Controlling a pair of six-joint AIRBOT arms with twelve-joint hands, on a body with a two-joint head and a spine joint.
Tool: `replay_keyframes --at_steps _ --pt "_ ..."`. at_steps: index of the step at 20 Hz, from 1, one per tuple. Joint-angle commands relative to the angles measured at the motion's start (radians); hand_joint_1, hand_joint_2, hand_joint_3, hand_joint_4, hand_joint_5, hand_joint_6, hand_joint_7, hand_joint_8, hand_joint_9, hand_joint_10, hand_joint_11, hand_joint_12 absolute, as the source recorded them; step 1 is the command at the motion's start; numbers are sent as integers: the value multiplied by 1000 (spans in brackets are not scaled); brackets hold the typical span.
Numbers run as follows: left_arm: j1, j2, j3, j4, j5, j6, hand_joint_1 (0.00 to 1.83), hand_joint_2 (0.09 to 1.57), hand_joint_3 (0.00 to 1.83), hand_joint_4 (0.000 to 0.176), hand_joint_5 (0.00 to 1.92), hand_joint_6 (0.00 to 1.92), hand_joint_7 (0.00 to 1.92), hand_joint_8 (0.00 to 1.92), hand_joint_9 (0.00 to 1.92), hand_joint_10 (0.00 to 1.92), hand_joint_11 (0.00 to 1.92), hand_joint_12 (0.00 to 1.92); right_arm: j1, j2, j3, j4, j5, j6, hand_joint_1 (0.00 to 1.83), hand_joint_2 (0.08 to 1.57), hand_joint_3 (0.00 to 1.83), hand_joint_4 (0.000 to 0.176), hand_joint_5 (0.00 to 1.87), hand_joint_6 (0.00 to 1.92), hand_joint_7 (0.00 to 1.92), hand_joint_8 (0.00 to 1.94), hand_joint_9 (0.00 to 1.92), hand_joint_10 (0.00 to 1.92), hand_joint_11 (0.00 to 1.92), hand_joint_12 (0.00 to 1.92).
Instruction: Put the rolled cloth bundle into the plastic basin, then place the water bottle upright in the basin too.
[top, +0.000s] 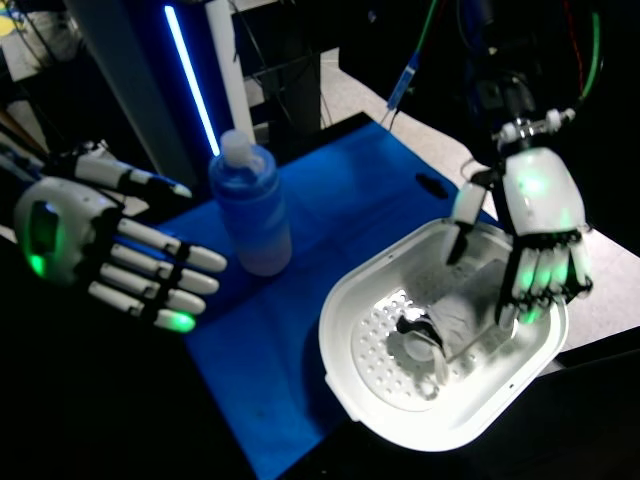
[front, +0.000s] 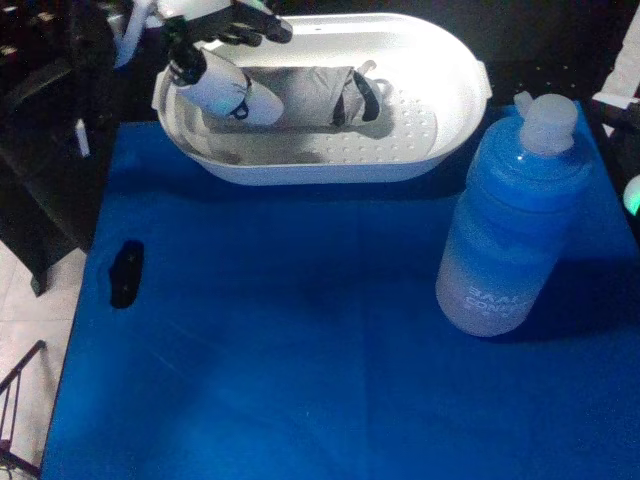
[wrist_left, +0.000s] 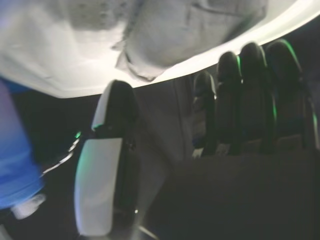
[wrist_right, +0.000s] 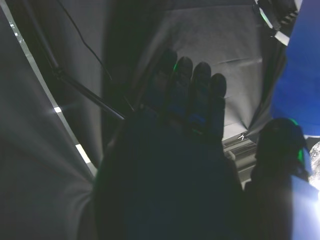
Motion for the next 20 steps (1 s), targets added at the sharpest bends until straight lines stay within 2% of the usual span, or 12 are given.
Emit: replay_keyframes --at_steps 1,3,4,5,7,9,10,11,13,15,16,20 --pt "10 34 -30 -7 -174 -2 557 986 0 174 226 0 287 0 314 0 0 1103 12 -1 3 6 124 13 242 1423 0 18 215 1 232 2 190 5 0 398" --pt "62 111 -116 -42 -260 -2 506 963 0 176 160 0 187 0 222 0 0 954 13 -9 3 13 133 22 299 1405 0 37 201 1 202 3 193 1 0 577" --pt "107 160 -167 -77 -326 -2 452 947 0 176 111 1 107 2 141 1 0 764 13 -10 3 13 137 36 330 1394 0 50 186 0 166 0 163 0 0 585" --pt "144 204 -212 -108 -387 -2 426 896 0 176 23 11 5 1 9 0 0 384 13 -8 2 12 141 48 412 1308 0 66 117 0 97 0 88 0 0 381" --pt "226 286 -298 -166 -506 -2 431 865 0 176 26 4 0 0 0 0 0 264 13 -2 -5 8 156 51 501 1134 0 97 55 0 88 0 84 0 0 362" --pt "314 365 -385 -216 -638 -2 526 830 0 176 58 3 0 0 0 0 0 5 13 11 -22 -3 182 52 714 953 0 147 0 0 20 0 72 1 0 379" --pt "345 388 -412 -236 -689 -2 524 830 0 176 50 0 0 0 0 0 0 0 13 16 -29 -10 195 53 739 927 0 165 0 0 16 0 78 2 0 412" --pt "401 425 -457 -266 -772 -2 504 832 0 176 9 0 0 0 0 0 0 0 16 16 -35 -20 210 61 766 895 0 174 0 0 3 0 63 0 0 380" --pt "496 465 -528 -329 -915 -2 538 799 0 176 0 0 0 0 0 0 0 0 36 9 -40 -37 231 72 828 852 0 176 0 0 0 0 49 3 0 331" --pt "601 474 -577 -400 -1067 -2 490 798 0 176 0 0 0 0 0 0 0 0 69 -10 -39 -59 234 76 835 820 0 176 0 0 0 0 62 2 0 390" --pt "676 473 -610 -453 -1163 -2 590 799 0 176 0 0 0 0 0 0 0 0 107 -39 -33 -78 234 76 872 798 0 176 0 0 8 3 67 2 0 360" --pt "756 465 -651 -504 -1263 -3 645 835 10 176 0 0 0 0 0 0 0 0 152 -109 4 -87 232 121 868 793 4 176 0 0 18 0 81 4 0 409"
